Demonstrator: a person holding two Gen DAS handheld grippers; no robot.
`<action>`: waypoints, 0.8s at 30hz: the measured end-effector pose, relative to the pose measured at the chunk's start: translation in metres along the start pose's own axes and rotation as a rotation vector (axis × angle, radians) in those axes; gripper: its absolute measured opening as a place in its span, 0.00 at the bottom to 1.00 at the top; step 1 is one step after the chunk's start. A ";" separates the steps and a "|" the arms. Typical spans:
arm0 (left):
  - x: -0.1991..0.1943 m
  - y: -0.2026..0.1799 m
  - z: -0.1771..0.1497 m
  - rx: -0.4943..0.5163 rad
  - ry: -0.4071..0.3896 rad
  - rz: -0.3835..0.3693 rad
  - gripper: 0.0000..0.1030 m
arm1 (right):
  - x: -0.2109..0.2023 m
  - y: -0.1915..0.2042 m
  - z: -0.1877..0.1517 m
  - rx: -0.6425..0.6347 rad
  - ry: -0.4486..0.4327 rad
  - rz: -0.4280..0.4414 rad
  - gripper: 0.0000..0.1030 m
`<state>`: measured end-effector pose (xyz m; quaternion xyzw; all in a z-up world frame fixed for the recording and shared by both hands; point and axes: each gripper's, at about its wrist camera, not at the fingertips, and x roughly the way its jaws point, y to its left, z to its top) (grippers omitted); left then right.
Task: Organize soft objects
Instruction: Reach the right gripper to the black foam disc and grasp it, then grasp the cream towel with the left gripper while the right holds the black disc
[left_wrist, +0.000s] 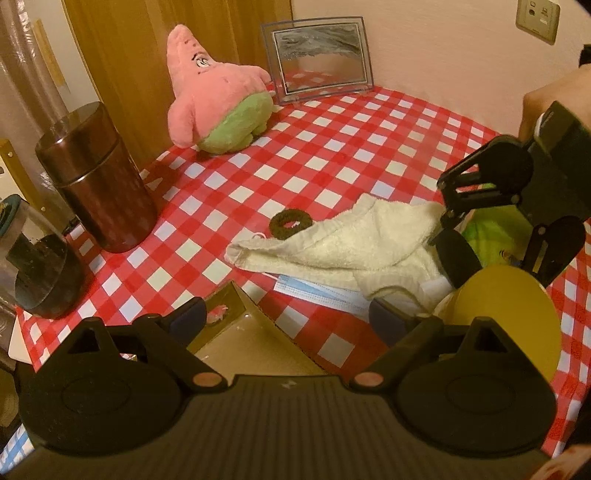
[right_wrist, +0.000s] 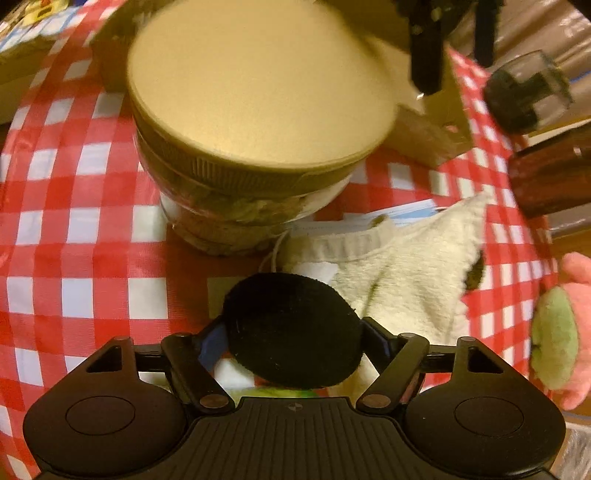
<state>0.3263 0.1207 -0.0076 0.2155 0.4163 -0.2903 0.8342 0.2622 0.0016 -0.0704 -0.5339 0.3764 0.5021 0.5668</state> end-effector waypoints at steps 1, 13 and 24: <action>-0.001 0.000 0.002 -0.001 -0.001 0.001 0.91 | -0.005 -0.001 -0.001 0.008 -0.011 -0.011 0.73; 0.014 -0.002 0.043 -0.104 0.035 -0.025 0.91 | -0.078 -0.022 -0.024 0.378 -0.196 -0.213 0.73; 0.091 -0.008 0.067 -0.280 0.235 -0.175 0.91 | -0.102 -0.052 -0.073 0.773 -0.249 -0.277 0.73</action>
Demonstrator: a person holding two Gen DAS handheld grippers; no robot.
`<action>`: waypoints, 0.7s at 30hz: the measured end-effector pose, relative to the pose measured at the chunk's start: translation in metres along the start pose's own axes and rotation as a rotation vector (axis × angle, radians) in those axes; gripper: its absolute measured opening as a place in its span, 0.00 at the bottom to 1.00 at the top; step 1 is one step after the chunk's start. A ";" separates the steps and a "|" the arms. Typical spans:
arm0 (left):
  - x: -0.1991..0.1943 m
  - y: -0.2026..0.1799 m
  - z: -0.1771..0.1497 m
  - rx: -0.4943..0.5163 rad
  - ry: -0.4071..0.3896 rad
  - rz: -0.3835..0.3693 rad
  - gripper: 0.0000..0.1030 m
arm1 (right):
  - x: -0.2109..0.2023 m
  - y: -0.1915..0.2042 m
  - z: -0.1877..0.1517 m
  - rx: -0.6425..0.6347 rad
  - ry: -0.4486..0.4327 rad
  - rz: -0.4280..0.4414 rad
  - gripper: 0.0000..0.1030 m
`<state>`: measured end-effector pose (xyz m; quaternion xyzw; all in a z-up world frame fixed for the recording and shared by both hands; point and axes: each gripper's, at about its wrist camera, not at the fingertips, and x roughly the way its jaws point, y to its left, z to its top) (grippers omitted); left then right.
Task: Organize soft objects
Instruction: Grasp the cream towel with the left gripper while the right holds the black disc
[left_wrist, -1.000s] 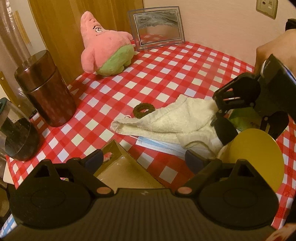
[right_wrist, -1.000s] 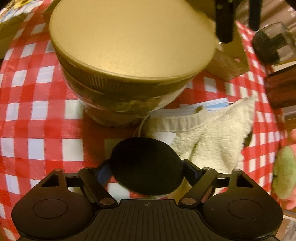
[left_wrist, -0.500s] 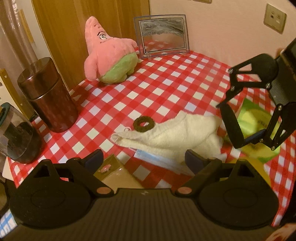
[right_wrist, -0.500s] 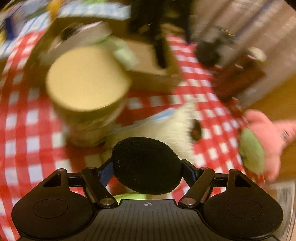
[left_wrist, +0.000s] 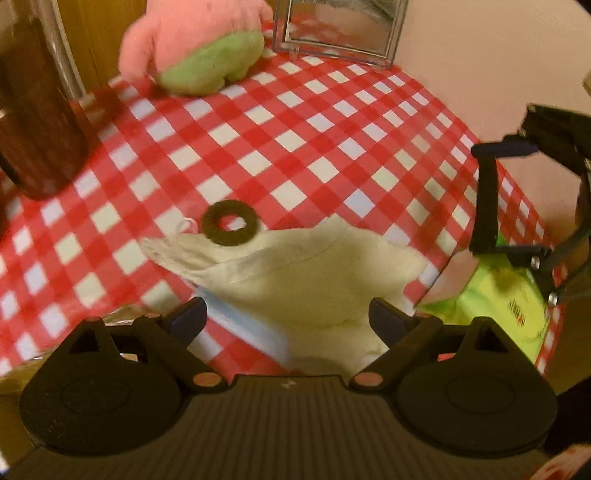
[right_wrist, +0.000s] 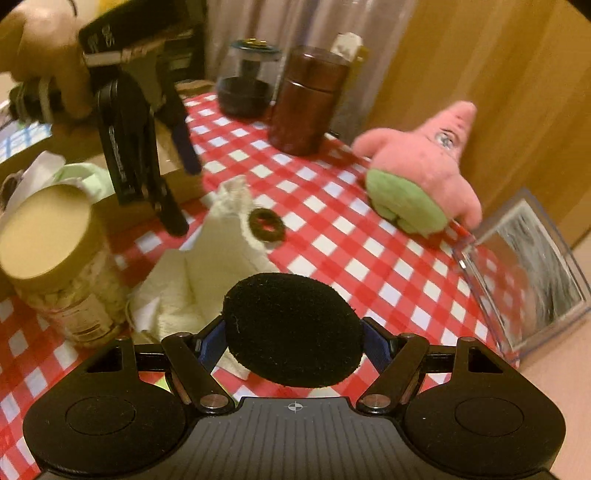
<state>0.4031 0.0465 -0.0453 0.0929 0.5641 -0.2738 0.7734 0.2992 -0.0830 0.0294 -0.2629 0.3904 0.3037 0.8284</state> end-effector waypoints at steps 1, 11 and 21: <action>0.004 0.000 0.003 -0.013 0.003 -0.009 0.91 | -0.001 -0.002 -0.003 0.015 -0.002 -0.007 0.73; 0.051 -0.013 0.019 0.038 0.106 0.023 0.82 | 0.012 -0.020 -0.020 0.100 -0.021 -0.026 0.73; 0.051 -0.017 0.020 0.040 0.116 0.019 0.17 | 0.016 -0.028 -0.025 0.124 -0.016 -0.050 0.73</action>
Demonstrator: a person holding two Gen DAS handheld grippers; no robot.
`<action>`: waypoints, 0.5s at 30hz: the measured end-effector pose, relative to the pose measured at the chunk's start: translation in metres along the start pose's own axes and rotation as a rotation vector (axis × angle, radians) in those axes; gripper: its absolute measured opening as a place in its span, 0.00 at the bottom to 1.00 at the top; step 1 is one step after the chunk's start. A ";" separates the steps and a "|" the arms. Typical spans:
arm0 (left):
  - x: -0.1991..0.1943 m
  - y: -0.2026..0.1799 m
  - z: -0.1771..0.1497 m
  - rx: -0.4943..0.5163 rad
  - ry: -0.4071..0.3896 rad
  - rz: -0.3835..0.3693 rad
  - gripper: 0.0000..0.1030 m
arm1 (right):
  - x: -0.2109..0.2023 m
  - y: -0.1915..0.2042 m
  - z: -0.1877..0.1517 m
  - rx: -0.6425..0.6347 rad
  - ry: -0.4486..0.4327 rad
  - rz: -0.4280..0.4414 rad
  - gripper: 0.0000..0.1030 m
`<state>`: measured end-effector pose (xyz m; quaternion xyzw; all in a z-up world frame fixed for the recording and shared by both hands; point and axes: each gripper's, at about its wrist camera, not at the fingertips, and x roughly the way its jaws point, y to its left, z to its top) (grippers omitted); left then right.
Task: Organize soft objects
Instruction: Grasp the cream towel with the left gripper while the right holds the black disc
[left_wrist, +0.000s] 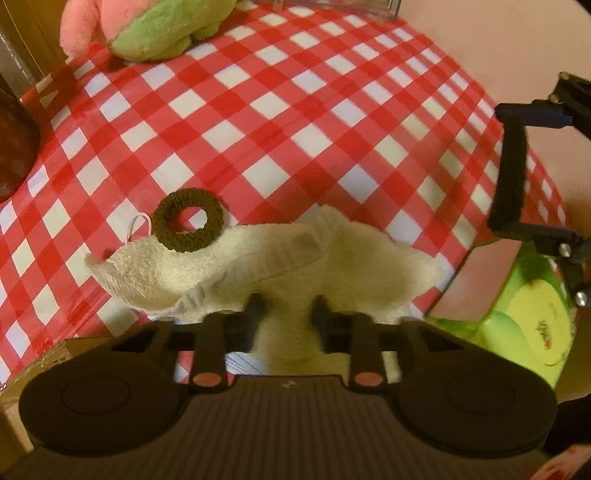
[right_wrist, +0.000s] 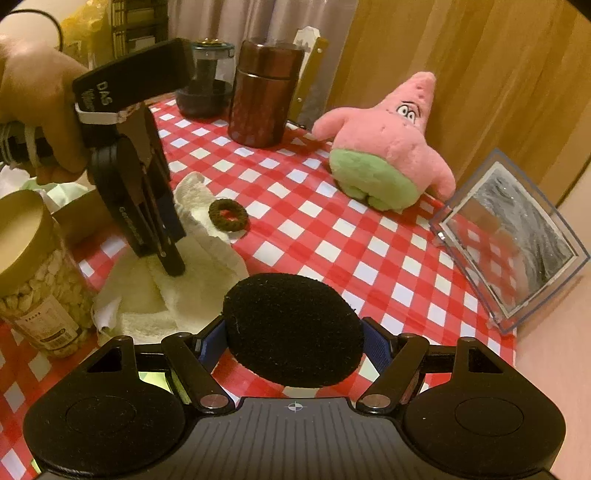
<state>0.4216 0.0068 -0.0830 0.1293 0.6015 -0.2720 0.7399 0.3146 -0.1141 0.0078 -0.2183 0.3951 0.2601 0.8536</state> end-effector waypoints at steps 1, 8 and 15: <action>-0.006 0.000 -0.001 -0.003 -0.013 -0.003 0.13 | -0.001 -0.001 0.000 0.006 -0.001 -0.002 0.73; -0.066 -0.002 -0.008 -0.054 -0.158 -0.025 0.00 | -0.021 0.000 0.006 0.033 -0.024 -0.012 0.73; -0.094 -0.017 -0.015 -0.024 -0.176 -0.016 0.04 | -0.057 0.007 0.022 0.042 -0.062 -0.023 0.73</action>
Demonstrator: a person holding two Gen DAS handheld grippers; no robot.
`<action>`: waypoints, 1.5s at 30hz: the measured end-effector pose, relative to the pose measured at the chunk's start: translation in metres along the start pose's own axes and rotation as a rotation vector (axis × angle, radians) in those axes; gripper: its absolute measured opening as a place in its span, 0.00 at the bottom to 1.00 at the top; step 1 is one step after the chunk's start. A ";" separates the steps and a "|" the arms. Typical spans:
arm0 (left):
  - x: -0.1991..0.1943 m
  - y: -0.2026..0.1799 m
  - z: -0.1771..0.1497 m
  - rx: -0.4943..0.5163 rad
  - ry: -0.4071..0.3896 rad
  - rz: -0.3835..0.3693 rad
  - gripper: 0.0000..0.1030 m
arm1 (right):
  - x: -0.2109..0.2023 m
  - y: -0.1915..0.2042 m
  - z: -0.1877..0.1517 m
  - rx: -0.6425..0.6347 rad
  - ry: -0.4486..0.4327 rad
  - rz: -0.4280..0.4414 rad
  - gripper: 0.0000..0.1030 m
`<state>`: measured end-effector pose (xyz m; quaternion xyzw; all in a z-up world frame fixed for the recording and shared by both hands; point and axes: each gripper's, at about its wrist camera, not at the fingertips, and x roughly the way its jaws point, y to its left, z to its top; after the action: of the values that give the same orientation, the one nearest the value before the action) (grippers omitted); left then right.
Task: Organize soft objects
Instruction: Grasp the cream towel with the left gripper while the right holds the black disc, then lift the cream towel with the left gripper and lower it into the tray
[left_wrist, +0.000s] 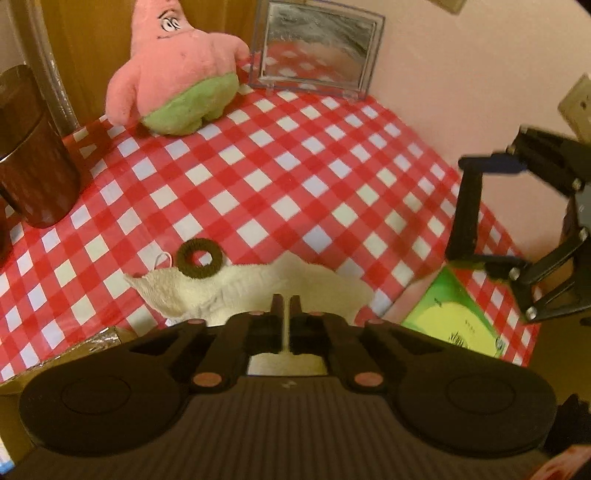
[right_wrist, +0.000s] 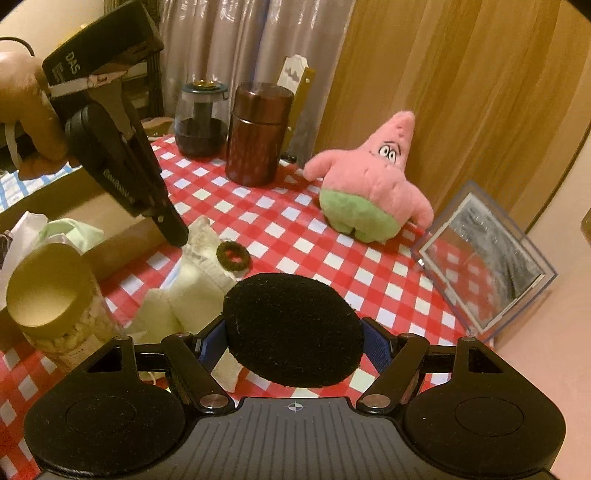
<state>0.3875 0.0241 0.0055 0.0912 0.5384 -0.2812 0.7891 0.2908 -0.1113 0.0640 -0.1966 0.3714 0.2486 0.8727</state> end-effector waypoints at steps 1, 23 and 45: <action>0.004 -0.002 -0.001 0.008 0.011 0.000 0.07 | -0.003 0.001 0.002 -0.005 -0.001 -0.002 0.73; 0.115 -0.006 -0.005 0.230 0.205 0.081 0.28 | 0.058 -0.011 -0.022 0.083 0.123 0.076 0.73; -0.072 0.005 -0.008 -0.054 -0.213 0.025 0.07 | 0.000 0.001 -0.001 0.086 0.083 -0.004 0.73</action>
<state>0.3646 0.0564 0.0662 0.0462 0.4576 -0.2649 0.8475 0.2900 -0.1113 0.0627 -0.1697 0.4171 0.2222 0.8648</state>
